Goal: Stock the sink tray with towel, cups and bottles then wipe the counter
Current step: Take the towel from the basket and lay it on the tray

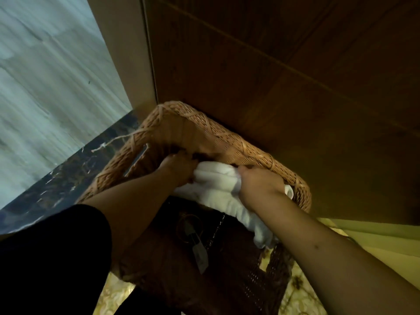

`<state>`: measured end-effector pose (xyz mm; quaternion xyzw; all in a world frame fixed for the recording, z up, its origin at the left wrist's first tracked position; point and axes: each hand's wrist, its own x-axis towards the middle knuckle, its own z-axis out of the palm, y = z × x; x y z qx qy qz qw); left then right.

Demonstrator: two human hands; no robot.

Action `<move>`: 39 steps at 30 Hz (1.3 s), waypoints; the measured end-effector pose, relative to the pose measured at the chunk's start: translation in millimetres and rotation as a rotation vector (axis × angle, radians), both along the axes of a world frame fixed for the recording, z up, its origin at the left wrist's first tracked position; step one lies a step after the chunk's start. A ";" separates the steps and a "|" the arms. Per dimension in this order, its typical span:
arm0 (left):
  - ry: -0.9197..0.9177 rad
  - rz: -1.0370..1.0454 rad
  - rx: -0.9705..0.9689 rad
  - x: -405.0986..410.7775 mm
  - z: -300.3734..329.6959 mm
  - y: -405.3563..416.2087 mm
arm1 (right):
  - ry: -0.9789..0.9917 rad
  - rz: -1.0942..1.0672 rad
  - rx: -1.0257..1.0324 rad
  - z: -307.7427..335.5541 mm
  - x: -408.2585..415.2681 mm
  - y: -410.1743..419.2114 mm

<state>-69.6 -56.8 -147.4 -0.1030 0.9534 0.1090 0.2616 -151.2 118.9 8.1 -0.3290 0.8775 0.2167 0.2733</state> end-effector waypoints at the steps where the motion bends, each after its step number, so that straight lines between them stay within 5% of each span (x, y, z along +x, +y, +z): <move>1: 0.024 -0.003 -0.005 4.1 9.6 -2.3 | 0.014 0.017 -0.004 11.8 0.8 -0.2; 7: 0.064 0.177 0.075 21.7 76.1 -7.6 | 0.107 0.142 -0.059 65.0 5.8 8.5; 25: 0.766 0.622 -0.213 190.5 284.7 121.8 | 0.238 0.749 -0.608 235.7 35.5 77.7; 39: 0.672 1.085 -0.643 493.5 360.7 267.3 | -0.027 1.347 -0.887 263.1 264.0 41.3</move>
